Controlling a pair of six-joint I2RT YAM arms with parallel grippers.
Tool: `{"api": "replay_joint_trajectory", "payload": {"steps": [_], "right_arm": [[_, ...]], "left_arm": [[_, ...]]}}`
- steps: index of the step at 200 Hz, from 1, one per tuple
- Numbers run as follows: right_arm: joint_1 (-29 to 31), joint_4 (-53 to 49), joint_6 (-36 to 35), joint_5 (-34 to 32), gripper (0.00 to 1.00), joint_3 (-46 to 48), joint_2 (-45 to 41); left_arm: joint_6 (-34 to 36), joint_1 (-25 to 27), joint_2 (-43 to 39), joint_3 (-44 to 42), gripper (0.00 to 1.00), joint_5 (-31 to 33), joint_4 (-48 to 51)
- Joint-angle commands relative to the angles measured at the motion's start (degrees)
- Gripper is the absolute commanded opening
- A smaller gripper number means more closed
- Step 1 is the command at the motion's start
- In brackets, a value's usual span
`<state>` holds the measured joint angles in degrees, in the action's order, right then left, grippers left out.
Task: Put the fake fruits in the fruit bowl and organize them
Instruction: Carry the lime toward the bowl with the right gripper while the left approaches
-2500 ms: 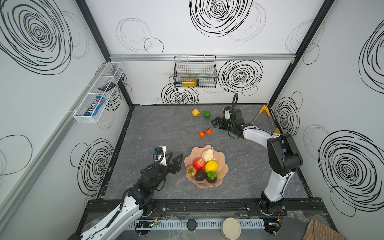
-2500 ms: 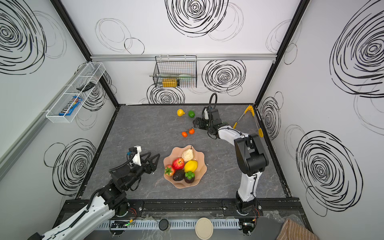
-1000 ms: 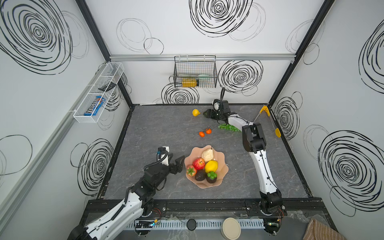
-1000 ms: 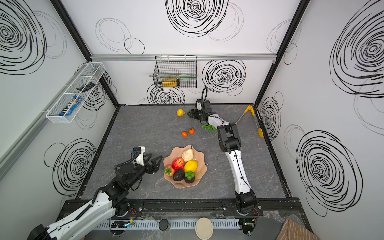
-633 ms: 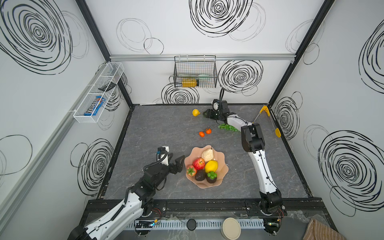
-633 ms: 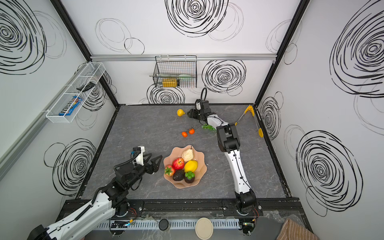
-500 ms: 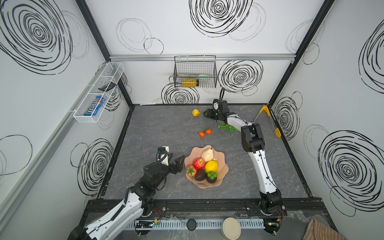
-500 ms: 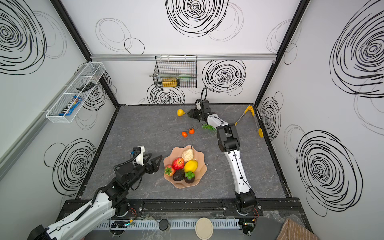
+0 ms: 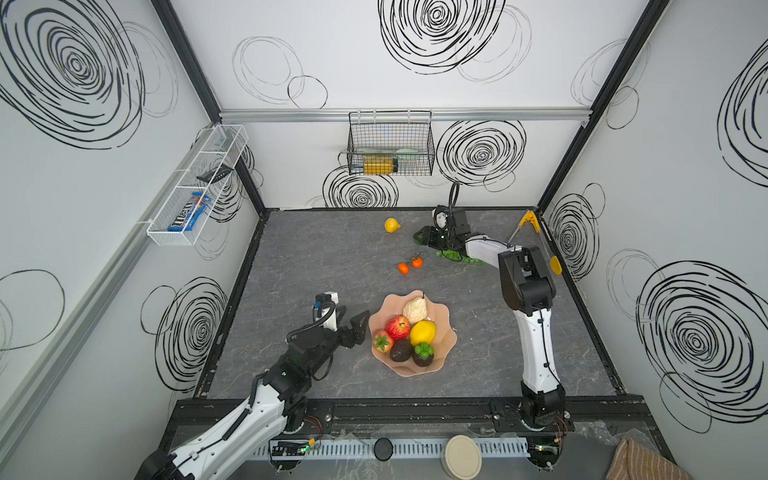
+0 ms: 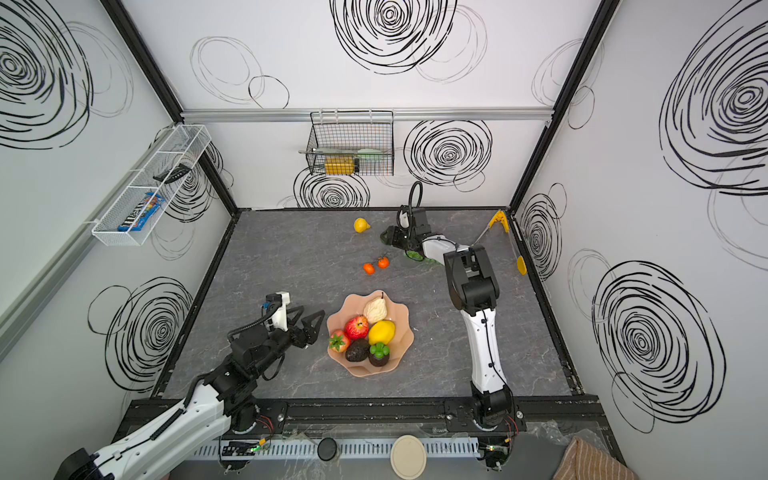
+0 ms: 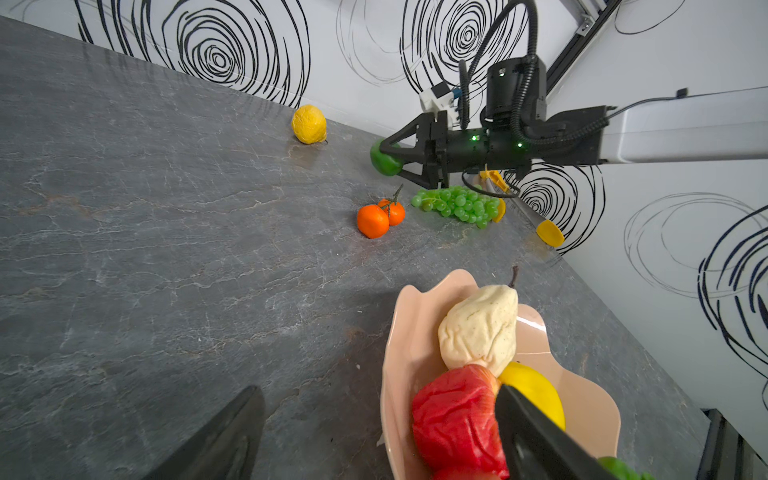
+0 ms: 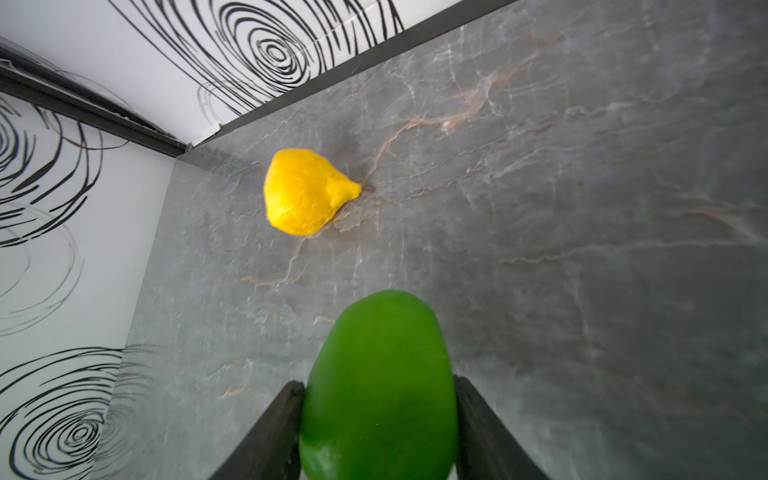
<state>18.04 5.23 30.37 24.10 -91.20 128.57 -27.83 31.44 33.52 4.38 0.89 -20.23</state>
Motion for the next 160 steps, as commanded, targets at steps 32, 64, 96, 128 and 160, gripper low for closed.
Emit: {"api": "replay_joint_trajectory", "payload": {"steps": [32, 64, 96, 128, 160], "right_arm": [[1.2, 7.8, -1.5, 2.3, 0.56, 18.2, -18.5], [3.6, 9.1, -4.5, 1.9, 0.56, 29.4, -29.9], [10.1, 12.4, -7.8, -2.3, 0.57, 39.2, -40.3], [18.7, 15.4, -12.4, -9.8, 0.58, 45.5, -47.1], [25.2, 20.7, -15.0, -15.4, 0.57, 51.0, -51.8]], "left_arm": [[-5.9, -0.9, 2.8, 2.2, 0.9, -3.5, -4.1], [-14.0, -1.3, 6.8, 9.7, 0.9, -7.4, 0.4], [-18.5, -1.4, 11.9, 18.5, 0.92, -10.2, 7.9], [-21.5, -1.3, 15.8, 23.2, 0.94, -15.1, 8.7], [-23.8, -0.8, 19.6, 26.2, 0.94, -18.4, 9.4]]}}
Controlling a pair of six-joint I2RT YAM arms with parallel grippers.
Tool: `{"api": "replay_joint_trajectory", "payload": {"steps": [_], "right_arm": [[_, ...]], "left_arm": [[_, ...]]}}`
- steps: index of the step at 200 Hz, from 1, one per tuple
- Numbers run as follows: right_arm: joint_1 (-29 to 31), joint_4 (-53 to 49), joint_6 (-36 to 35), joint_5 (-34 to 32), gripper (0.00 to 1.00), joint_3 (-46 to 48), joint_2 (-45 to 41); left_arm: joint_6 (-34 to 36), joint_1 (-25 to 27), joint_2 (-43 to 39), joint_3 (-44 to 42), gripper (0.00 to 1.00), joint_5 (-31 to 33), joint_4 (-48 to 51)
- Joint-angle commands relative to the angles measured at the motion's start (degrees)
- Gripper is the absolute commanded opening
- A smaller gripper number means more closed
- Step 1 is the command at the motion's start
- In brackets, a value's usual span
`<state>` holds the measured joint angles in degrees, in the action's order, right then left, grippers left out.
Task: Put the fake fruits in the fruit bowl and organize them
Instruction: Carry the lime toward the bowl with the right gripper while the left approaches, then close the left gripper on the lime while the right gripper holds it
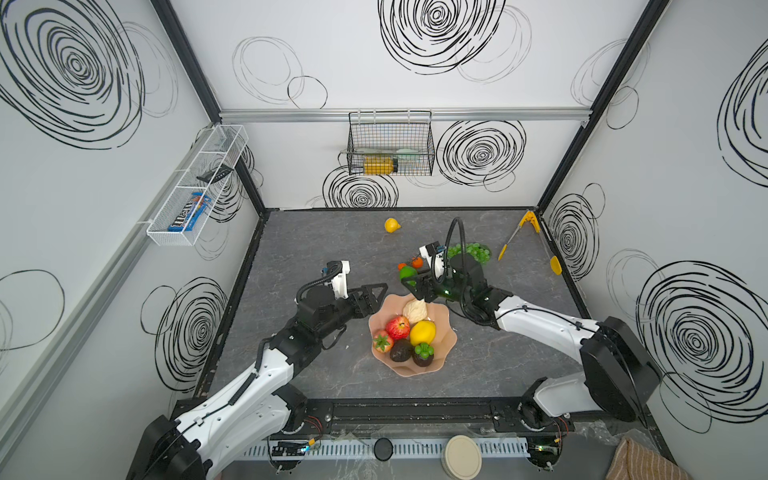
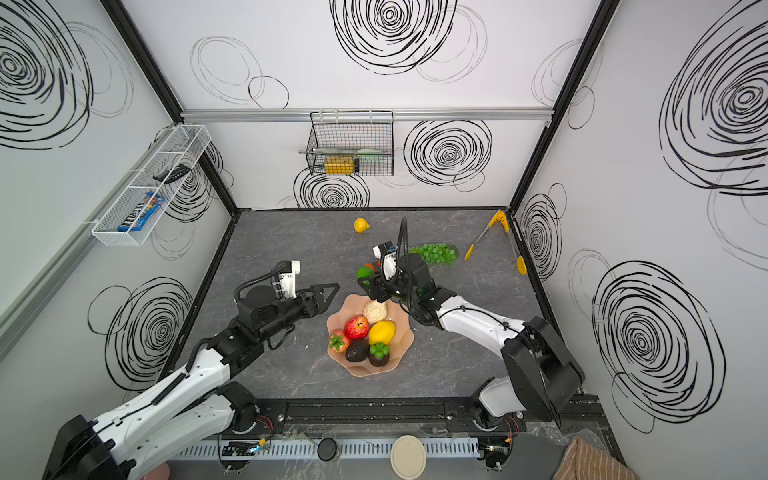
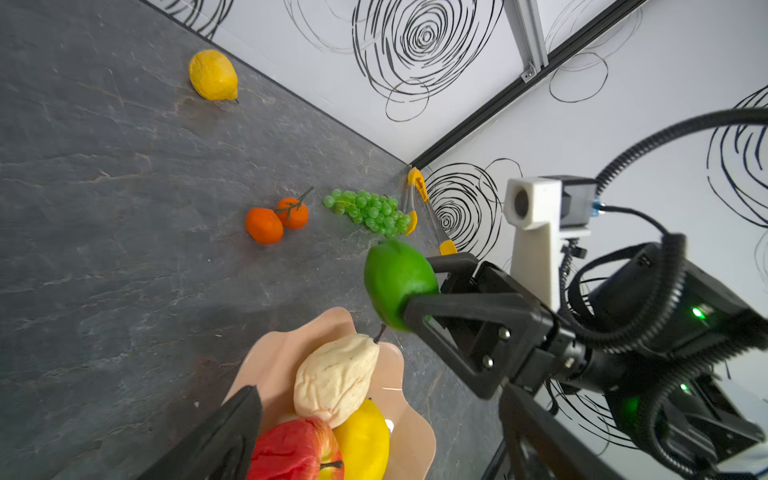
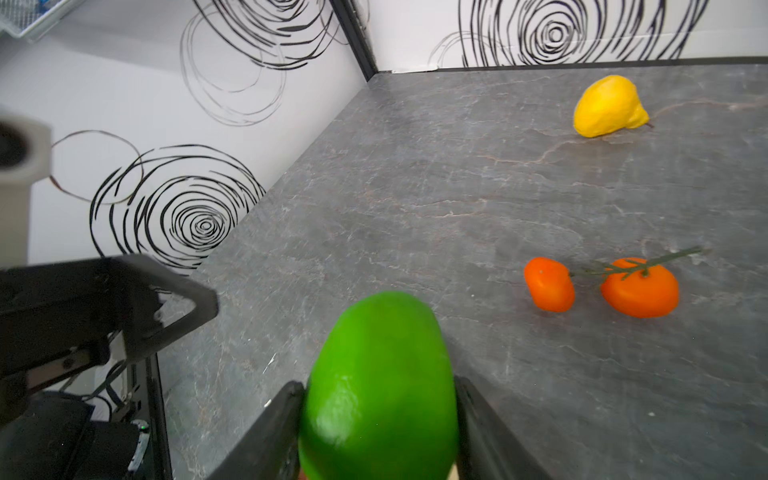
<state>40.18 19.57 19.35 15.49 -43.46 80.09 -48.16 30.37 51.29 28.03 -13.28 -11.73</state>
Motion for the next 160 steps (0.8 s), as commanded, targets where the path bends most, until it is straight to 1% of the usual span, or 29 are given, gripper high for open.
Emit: {"api": "replay_joint_trajectory", "payload": {"steps": [1, 38, 88, 118, 135, 160], "right_arm": [[3.2, 6.5, -4.0, -6.9, 0.57, 3.5, -3.5], [8.5, 11.9, -6.8, -11.2, 0.57, 7.8, -6.2], [14.6, 15.0, -10.6, -17.1, 0.56, 9.1, -6.5], [16.9, 16.5, -11.3, -19.1, 0.56, 9.6, -6.4], [17.8, 17.1, -11.6, -21.0, 0.56, 9.7, -6.0], [18.5, 17.5, -11.9, -22.0, 0.56, 9.6, -4.9]], "left_arm": [[-3.5, 0.3, 1.9, 2.6, 0.94, -4.3, 0.9], [-3.9, 1.4, 3.1, 4.4, 0.94, -4.8, 1.6], [-4.4, 2.9, 6.0, 5.7, 0.92, -5.9, 0.4], [-4.6, 3.8, 7.6, 5.9, 0.85, -6.5, -0.4], [-5.1, 4.1, 7.6, 5.6, 0.78, -6.8, -1.4], [-5.2, 4.6, 7.4, 5.3, 0.66, -7.1, -2.2]]}}
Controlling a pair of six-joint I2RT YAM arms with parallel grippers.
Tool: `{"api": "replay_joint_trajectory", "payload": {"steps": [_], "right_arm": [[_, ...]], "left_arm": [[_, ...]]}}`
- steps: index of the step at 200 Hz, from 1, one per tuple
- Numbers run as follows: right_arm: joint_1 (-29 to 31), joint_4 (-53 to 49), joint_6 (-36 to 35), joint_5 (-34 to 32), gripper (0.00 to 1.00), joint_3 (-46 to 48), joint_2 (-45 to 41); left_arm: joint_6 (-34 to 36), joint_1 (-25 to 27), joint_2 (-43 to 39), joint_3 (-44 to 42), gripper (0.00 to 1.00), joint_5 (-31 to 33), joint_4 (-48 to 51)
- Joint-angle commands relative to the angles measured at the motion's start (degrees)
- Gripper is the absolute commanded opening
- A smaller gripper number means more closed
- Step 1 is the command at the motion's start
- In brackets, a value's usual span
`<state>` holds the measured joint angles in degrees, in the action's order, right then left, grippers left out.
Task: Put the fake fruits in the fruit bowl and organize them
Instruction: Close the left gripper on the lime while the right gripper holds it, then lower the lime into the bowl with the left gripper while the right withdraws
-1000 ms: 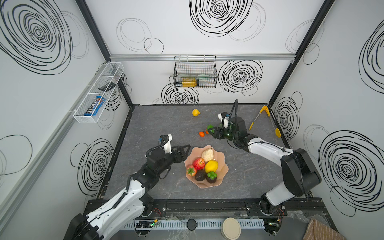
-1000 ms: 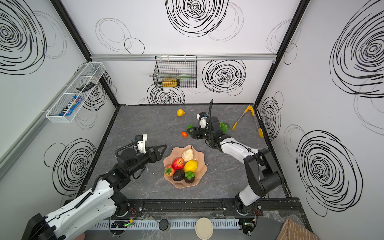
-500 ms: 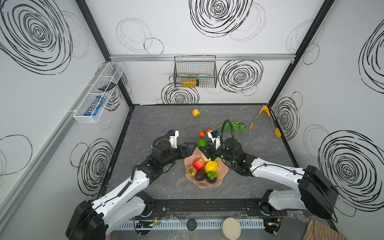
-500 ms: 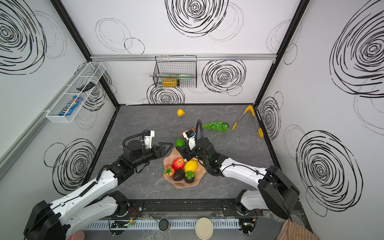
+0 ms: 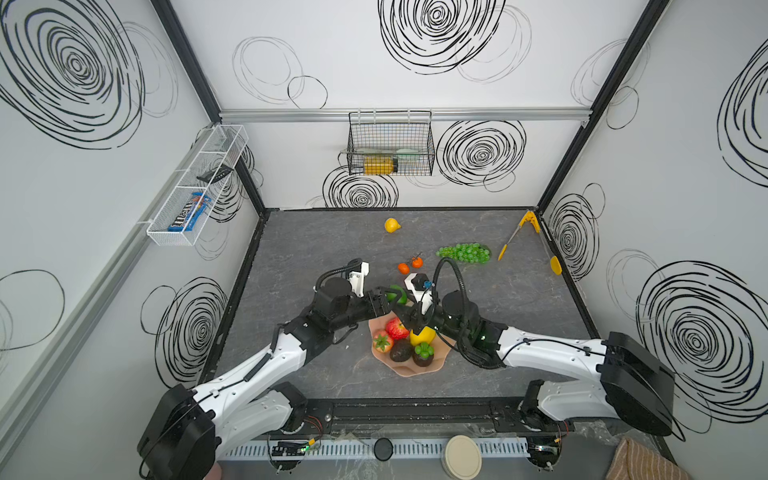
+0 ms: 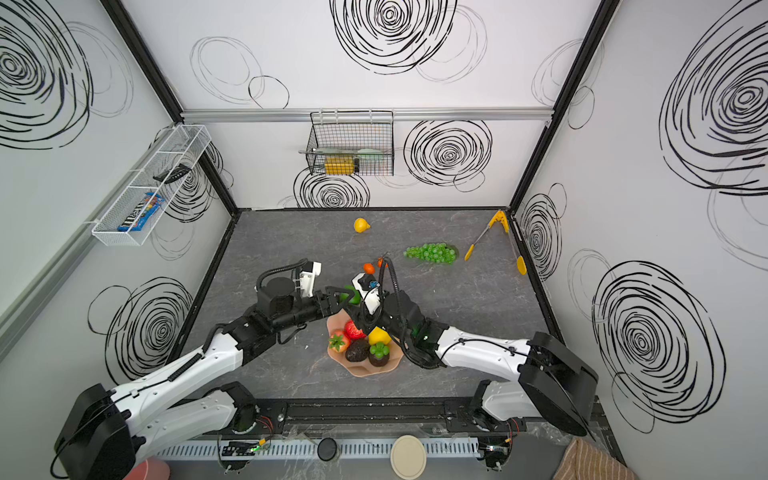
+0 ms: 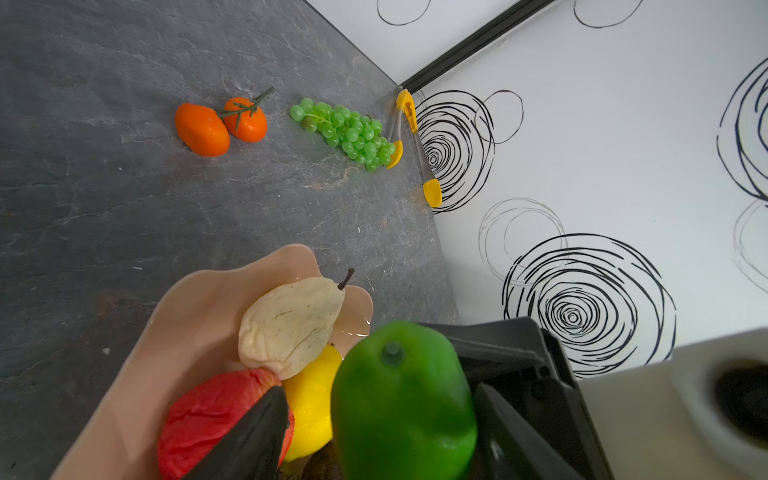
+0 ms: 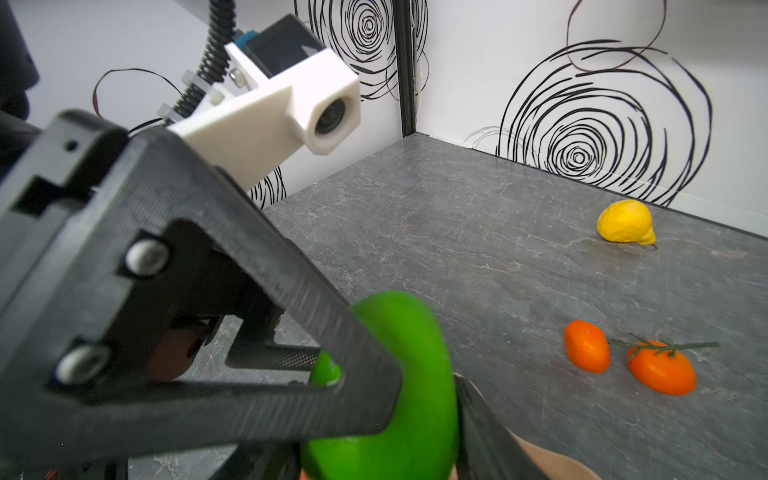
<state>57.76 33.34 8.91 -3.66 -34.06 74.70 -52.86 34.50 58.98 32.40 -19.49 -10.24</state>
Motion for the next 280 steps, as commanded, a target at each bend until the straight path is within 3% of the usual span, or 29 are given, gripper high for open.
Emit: {"api": "replay_joint_trajectory", "payload": {"steps": [1, 81, 126, 163, 203, 247, 280], "right_arm": [[0.9, 3.7, -1.5, -2.9, 0.56, 0.2, 0.5], [1.7, 2.6, -2.0, -4.5, 0.6, 0.0, 0.5], [1.4, -5.3, 0.2, -8.3, 0.86, -2.4, -4.6], [0.3, -11.1, 0.7, -10.0, 0.98, 0.6, -12.6], [-3.0, -9.7, 4.0, -14.4, 0.99, 10.0, -22.4], [-12.1, -8.1, 10.3, -7.8, 0.98, 15.6, -28.6], [-14.5, -8.1, 12.2, -5.9, 0.98, 16.6, -29.6]], "left_arm": [[-0.4, 0.5, -0.2, 0.9, 0.66, -0.9, -3.7], [-0.1, 0.7, 0.7, 0.6, 0.43, -0.2, -5.6], [6.7, 0.7, 0.5, 3.3, 0.41, 6.0, 2.0], [15.0, 1.0, 1.8, 6.7, 0.41, 13.0, 10.0], [23.4, 6.5, 7.2, 11.7, 0.41, 25.5, 17.5], [28.8, 11.2, 14.8, 16.9, 0.42, 32.2, 21.4], [32.0, 11.4, 19.6, 20.1, 0.42, 32.7, 23.7]]}}
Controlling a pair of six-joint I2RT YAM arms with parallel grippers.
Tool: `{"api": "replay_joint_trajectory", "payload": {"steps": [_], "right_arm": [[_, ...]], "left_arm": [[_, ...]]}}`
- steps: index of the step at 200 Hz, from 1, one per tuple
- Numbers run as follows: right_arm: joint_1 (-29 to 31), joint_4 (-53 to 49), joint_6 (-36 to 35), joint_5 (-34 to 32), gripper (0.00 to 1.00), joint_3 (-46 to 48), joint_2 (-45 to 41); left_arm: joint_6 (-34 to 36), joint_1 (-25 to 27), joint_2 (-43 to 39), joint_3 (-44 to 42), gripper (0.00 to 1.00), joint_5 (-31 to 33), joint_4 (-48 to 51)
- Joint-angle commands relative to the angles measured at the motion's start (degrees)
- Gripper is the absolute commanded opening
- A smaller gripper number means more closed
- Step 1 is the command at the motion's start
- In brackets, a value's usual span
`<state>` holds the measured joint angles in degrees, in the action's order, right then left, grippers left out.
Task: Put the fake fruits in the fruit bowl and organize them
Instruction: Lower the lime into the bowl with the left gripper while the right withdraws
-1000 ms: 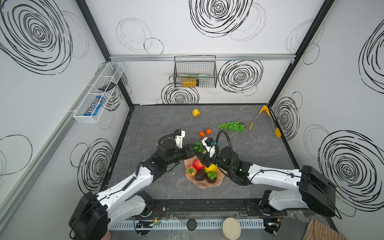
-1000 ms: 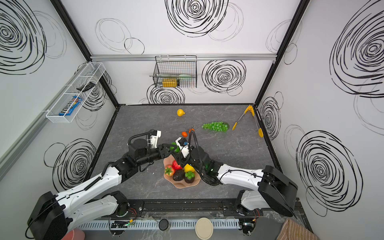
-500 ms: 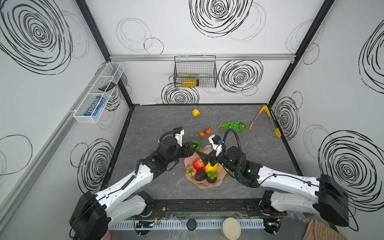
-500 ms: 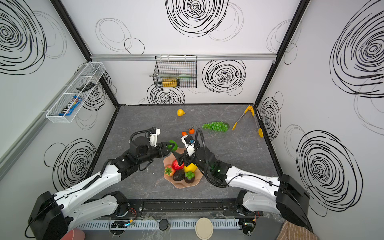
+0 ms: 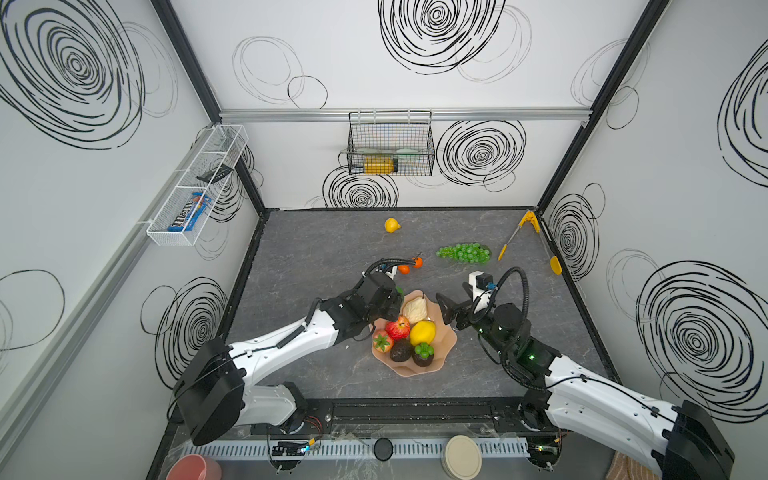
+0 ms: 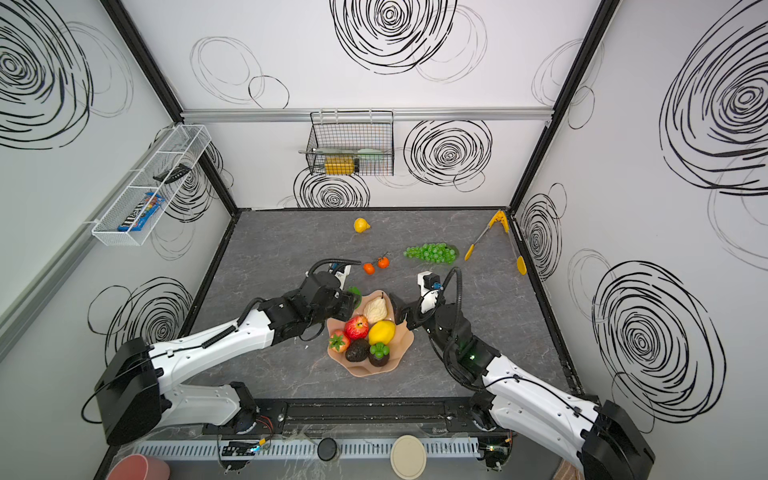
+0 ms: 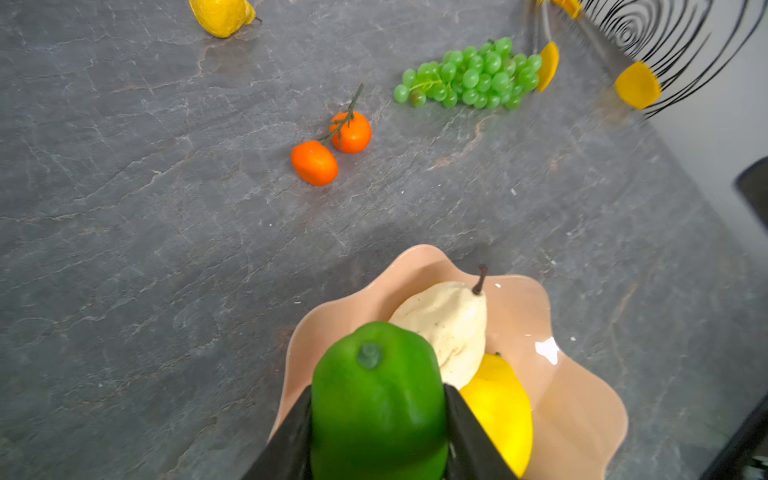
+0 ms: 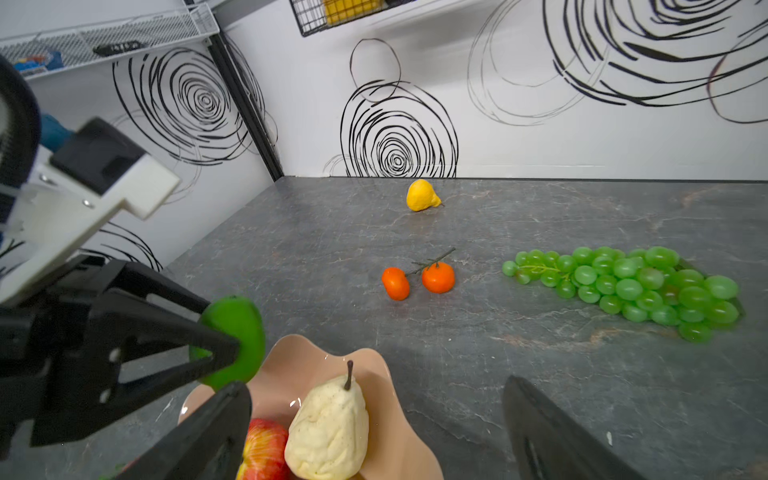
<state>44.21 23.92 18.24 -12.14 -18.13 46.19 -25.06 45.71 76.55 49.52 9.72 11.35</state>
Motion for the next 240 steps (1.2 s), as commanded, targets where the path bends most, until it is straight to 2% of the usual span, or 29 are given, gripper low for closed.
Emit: {"api": "replay_joint_trajectory", "payload": {"steps": [1, 139, 203, 240], "right_arm": [[-1.0, 1.3, 2.9, 2.6, 0.98, 0.6, -1.1], [-2.4, 1.3, 4.6, 4.4, 0.98, 1.0, -1.1], [-2.7, 1.0, 5.1, 4.8, 0.98, 0.8, -0.3], [-3.0, 0.8, 5.3, 4.7, 0.98, 0.7, -0.2]], "left_arm": [[4.3, 0.1, 2.1, 3.0, 0.42, 3.5, 2.1], [6.9, 0.2, 12.2, 7.2, 0.44, 0.6, 2.6], [6.5, 0.0, 13.6, 7.0, 0.48, -2.4, 1.6], [5.9, -0.4, 14.1, 6.8, 0.55, -3.8, 1.3]]}}
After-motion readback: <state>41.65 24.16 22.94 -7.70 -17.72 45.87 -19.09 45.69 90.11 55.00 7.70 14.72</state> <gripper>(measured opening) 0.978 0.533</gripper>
